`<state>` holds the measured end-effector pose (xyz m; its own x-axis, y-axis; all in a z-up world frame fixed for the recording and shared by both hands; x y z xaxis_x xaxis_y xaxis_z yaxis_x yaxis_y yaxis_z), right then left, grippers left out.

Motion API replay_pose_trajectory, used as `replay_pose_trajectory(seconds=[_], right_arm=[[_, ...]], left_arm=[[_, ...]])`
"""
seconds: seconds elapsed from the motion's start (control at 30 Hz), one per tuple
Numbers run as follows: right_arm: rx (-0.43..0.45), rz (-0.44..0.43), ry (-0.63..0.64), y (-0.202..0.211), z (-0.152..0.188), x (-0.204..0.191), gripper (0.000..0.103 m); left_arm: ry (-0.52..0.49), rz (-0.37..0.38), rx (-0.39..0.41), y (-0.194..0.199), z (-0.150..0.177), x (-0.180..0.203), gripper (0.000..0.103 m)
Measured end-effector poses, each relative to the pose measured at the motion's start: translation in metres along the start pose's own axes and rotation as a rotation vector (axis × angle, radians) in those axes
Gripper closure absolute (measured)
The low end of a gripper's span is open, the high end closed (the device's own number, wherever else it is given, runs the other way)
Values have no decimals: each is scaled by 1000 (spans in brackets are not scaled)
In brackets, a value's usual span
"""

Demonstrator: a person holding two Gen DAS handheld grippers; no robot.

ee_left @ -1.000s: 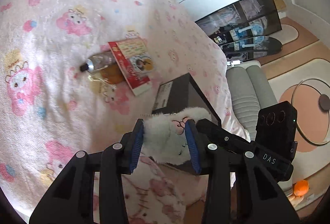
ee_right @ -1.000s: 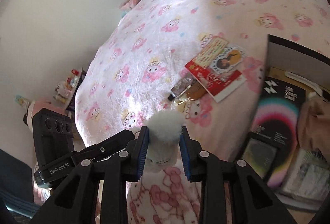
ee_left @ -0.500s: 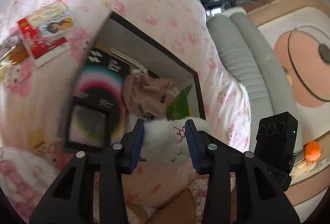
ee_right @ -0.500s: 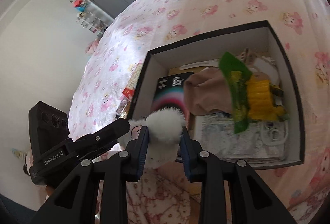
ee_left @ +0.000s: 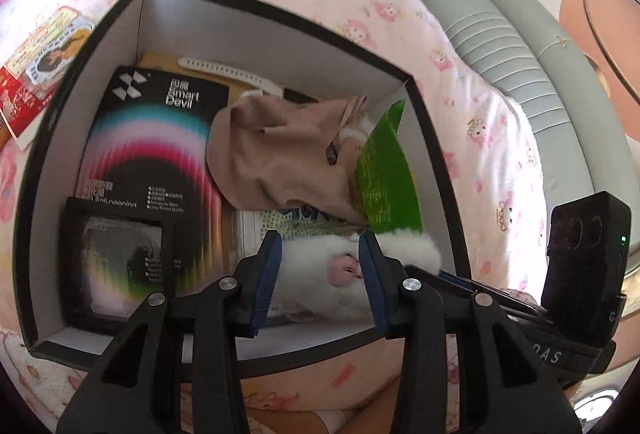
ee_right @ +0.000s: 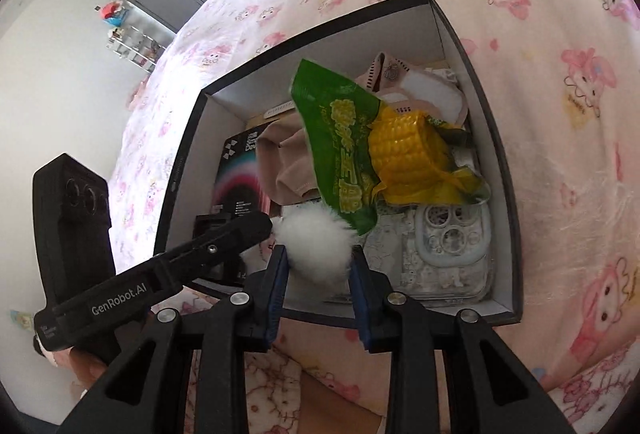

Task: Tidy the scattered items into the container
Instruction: 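Lower the plush toy into the box beside the snack bag with both tools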

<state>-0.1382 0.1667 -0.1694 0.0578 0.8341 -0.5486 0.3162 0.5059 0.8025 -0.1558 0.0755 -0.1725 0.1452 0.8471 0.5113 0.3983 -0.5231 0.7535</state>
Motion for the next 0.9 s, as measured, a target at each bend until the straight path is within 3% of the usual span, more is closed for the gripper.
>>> replay_pose_trajectory(seconds=[0.1,0.23,0.53,0.73,0.9], right_arm=[[27,26,-6,5,-4,5,77],[63,68,23,11,-10,3,77],[146,159,77,28,-23,5,77],[169,167,121,36,-25,5,77],[150,175,164,30,-18,-2,77]], left_arm=[[11,18,52,10,-3,-5,63],[28,64,39,10,0,-9,63],[-56,19,21,5,2,5,63],[-57,129,43,10,4,16,63],[-87,134,30,9,6,22,63]])
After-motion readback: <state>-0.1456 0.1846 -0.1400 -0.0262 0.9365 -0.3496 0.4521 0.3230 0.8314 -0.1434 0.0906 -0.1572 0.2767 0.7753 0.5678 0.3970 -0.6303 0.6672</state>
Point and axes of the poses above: each gripper's, at about its wrist camera, not at the fingertips, and y roughly against the way its jaws point, x to its right, z to its underside, the point moved 10 cm from there along -y, roughly the way its jaws point, and after that the axes turned 8 degrees about -y, right-handed, at the moved point
